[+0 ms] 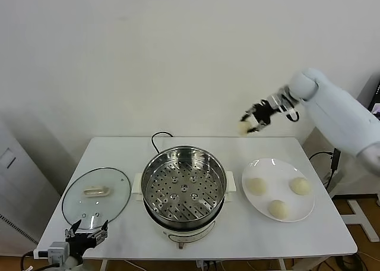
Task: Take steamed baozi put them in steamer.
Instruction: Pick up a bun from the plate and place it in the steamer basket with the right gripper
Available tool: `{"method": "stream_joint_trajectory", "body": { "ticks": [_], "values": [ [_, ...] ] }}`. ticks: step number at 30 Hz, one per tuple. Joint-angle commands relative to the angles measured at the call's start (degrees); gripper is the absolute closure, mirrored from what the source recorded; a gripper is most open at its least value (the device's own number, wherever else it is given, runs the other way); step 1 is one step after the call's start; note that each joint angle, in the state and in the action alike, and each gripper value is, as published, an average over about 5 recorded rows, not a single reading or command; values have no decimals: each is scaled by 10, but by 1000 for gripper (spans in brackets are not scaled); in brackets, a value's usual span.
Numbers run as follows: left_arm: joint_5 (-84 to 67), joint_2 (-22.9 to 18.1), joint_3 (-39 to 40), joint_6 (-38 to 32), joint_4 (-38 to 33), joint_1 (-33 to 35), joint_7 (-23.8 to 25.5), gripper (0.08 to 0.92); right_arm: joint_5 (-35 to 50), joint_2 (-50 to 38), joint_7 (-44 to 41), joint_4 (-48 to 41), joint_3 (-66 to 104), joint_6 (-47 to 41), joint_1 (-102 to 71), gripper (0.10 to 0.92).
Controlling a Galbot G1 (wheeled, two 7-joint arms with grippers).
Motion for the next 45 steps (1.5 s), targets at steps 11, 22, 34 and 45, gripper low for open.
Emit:
{"method": "stream_joint_trajectory", "body": {
  "ticks": [11, 22, 34, 45],
  "values": [
    [10, 3, 9, 1, 8, -2, 0, 177, -12, 100, -29, 143, -105, 185, 64, 558],
    [14, 1, 11, 1, 10, -1, -1, 177, -127, 127, -34, 161, -93, 187, 11, 555],
    [14, -1, 13, 1, 16, -3, -1, 177, -216, 151, -34, 161, -63, 187, -75, 551],
    [14, -2, 15, 0, 15, -3, -1, 177, -283, 161, -31, 143, -25, 187, -117, 555]
  ]
}}
